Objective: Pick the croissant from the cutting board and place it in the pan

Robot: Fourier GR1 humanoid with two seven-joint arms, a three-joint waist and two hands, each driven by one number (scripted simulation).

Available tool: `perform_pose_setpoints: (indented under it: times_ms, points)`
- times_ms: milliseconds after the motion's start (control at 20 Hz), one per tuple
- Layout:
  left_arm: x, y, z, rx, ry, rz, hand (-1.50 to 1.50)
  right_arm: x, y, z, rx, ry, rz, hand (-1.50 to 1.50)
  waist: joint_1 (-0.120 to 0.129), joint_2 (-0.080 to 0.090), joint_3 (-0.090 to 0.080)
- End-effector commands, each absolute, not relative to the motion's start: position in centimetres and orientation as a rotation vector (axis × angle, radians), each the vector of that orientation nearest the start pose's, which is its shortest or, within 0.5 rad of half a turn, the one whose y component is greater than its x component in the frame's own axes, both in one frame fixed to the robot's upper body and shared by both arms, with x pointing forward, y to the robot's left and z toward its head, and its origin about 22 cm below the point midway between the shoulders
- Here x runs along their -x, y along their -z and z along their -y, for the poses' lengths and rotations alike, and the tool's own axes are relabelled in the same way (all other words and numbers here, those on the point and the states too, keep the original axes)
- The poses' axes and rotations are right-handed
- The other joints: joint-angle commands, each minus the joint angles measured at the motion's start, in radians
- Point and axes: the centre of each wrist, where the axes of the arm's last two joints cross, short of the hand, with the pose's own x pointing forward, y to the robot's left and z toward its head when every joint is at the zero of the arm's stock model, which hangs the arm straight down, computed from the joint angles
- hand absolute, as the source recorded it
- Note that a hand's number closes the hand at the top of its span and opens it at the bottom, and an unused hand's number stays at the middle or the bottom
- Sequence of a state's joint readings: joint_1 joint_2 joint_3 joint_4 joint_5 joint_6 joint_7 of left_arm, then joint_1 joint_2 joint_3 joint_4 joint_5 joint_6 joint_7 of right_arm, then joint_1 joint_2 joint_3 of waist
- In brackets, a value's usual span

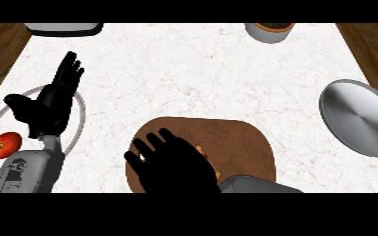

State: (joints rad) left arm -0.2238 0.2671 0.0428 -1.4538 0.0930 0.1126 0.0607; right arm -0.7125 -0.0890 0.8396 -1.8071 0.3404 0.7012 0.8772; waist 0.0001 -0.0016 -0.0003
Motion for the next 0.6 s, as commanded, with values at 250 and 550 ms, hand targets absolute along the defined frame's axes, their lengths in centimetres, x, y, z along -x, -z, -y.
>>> perform_pose_setpoints:
  times_ms: [250,550]
  points:
    - [-29.1,-4.5,-27.2,-0.202,0.046,1.626,0.0,-22.2,-14.7,0.6,0.376,-2.005,1.098,-1.5,0.005,0.001,0.0]
    - [-29.5,-4.9,-26.0,-0.205,0.032,1.613,0.0,-20.8,-11.8,3.0,0.348,-2.064,1.043,-1.5,0.0,0.0,0.0]
